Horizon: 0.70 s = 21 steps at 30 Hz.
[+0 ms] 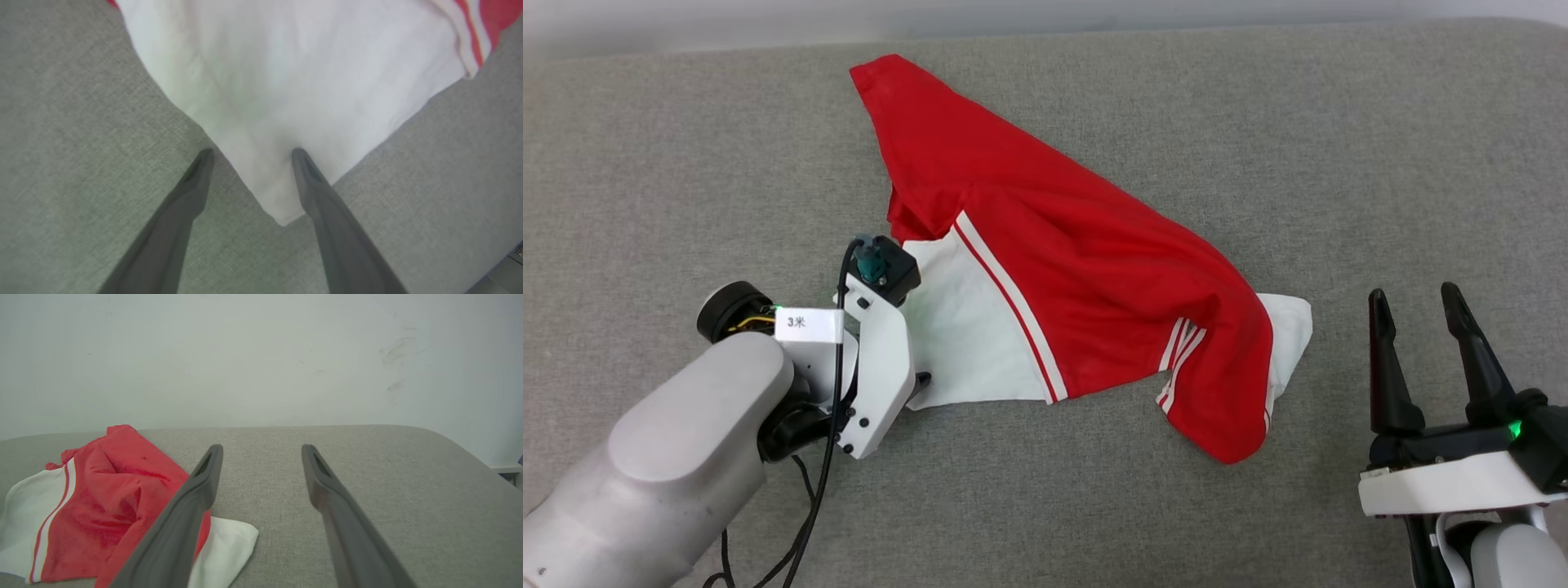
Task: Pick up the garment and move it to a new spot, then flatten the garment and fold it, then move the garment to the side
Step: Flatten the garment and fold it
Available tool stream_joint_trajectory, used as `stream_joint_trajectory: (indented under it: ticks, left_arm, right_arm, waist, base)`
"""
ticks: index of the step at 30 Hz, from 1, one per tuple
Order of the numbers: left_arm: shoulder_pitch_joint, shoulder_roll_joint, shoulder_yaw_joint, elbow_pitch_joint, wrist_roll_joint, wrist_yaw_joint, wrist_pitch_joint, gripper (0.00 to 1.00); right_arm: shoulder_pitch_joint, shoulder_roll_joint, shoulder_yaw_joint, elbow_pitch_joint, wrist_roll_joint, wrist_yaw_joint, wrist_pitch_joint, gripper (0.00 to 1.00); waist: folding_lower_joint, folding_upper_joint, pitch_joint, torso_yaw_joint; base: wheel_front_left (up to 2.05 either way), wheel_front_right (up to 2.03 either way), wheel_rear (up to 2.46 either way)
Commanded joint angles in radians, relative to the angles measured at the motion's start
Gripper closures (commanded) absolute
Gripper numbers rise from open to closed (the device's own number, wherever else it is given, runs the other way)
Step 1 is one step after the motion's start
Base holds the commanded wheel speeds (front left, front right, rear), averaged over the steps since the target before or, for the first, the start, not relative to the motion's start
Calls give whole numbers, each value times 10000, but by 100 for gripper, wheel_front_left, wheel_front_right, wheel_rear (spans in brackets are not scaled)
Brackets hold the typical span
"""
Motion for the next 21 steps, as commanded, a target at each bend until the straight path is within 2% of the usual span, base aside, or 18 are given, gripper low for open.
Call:
stream_joint_trajectory:
  ticks: [1, 6, 7, 8, 9, 15, 21]
  left_arm:
    - [79, -84, -328, 133, -182, 2, 86, 0]
    - [170, 36, -1281, 431, -623, -9, 268, 0]
    - [176, 54, -1460, 471, -727, -10, 310, 10]
    - [165, 74, -1593, 485, -814, -12, 266, 68]
    - [149, 83, -1673, 512, -917, -10, 187, 100]
    - [-535, 231, -1452, 626, -1198, 11, -1050, 100]
    - [-450, 904, -883, 380, -1407, 53, -2274, 100]
  right_arm:
    - [-244, 23, 9, -16, -6, -7, -24, 0]
    - [-348, 24, 67, 33, 6, -7, -24, 0]
    - [-371, 24, 68, 44, 8, -7, -24, 0]
    - [-386, 24, 65, 52, 10, -7, -24, 0]
    - [-389, 24, 62, 60, 11, -7, -24, 0]
    - [-204, 23, -114, 100, -65, -7, -24, 0]
    - [-22, 26, -234, 161, -108, -7, -22, 0]
  waist:
    - [-1, 0, 143, -63]
    - [-1, 0, 265, -142]
    - [-1, 0, 275, -152]
    - [-1, 0, 280, -160]
    - [-1, 0, 280, -165]
    - [-1, 0, 74, 21]
    - [-1, 0, -368, 382]
  base:
    - [0, 0, 0]
    - [0, 0, 0]
    - [0, 0, 0]
    - [0, 0, 0]
    - [0, 0, 0]
    - [0, 0, 0]
    - [0, 0, 0]
